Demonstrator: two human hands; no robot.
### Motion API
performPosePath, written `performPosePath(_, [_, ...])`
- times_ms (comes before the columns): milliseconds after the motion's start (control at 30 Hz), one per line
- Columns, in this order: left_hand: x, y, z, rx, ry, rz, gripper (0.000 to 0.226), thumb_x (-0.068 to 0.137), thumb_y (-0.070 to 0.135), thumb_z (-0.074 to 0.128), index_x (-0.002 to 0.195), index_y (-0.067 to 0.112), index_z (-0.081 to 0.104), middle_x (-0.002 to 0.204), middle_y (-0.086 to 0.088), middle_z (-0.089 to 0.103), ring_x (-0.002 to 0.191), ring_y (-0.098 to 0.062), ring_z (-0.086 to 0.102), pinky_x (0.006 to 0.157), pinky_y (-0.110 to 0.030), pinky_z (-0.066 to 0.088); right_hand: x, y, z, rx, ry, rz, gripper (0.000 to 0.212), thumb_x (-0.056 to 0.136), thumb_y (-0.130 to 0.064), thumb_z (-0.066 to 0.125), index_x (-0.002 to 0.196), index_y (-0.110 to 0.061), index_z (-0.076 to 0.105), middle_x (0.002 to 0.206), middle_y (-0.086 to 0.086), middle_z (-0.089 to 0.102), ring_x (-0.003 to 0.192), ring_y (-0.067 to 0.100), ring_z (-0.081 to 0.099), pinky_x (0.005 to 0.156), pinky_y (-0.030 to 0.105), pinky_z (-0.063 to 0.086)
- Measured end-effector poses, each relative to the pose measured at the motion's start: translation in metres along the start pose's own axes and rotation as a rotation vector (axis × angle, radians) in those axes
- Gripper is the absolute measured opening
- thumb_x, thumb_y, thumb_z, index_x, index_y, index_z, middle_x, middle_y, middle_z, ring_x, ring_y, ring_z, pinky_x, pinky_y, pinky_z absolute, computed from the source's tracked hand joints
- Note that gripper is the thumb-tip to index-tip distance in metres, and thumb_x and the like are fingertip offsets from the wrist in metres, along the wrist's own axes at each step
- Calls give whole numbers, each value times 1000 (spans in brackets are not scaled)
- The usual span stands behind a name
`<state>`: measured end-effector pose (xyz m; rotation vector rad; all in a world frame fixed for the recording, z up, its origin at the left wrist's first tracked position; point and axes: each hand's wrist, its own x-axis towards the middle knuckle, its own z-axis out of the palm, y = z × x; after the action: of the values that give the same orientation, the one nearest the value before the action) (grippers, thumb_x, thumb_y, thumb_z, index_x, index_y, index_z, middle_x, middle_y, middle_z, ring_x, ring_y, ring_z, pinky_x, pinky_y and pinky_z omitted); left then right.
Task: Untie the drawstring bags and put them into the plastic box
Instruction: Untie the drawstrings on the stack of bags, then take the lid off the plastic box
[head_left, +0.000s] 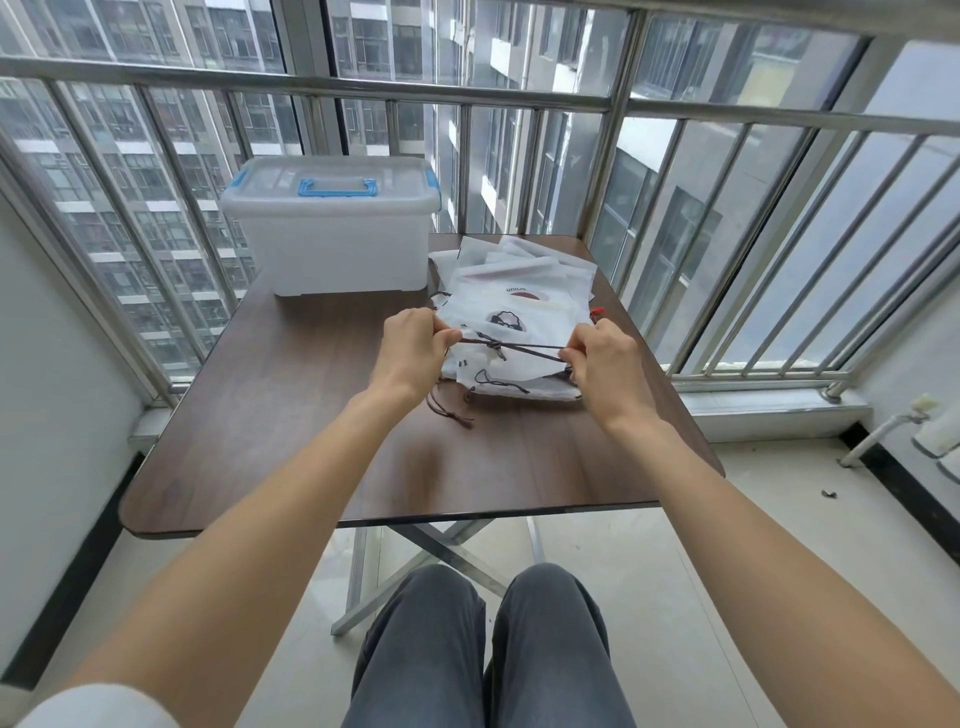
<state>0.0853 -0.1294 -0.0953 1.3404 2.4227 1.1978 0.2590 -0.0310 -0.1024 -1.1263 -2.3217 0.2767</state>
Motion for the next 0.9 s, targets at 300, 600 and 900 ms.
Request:
performPosePath(300, [-4, 3, 9, -140, -37, -56, 20, 92, 19, 58, 88, 1, 67, 84, -13, 69, 81, -21, 64, 76, -30, 51, 4, 6, 4, 197, 24, 184, 15, 88, -14, 59, 74, -7, 59, 82, 17, 65, 81, 31, 65, 80, 39, 50])
performPosePath(600, [-5, -3, 8, -296, -230, -154, 18, 93, 14, 53, 85, 6, 67, 83, -12, 66, 72, -19, 64, 69, -20, 55, 9, -7, -9, 377, -198, 274, 17, 87, -8, 54, 95, -4, 68, 91, 15, 71, 82, 19, 66, 86, 28, 51])
performPosePath(900, [47, 9, -54, 2, -51, 15, 26, 97, 20, 46, 114, 7, 60, 111, -11, 63, 99, -24, 58, 85, -31, 46, 52, -62, -23, 304, -226, 102, 32, 95, -21, 48, 122, -7, 58, 122, 10, 61, 112, 22, 55, 83, 23, 38])
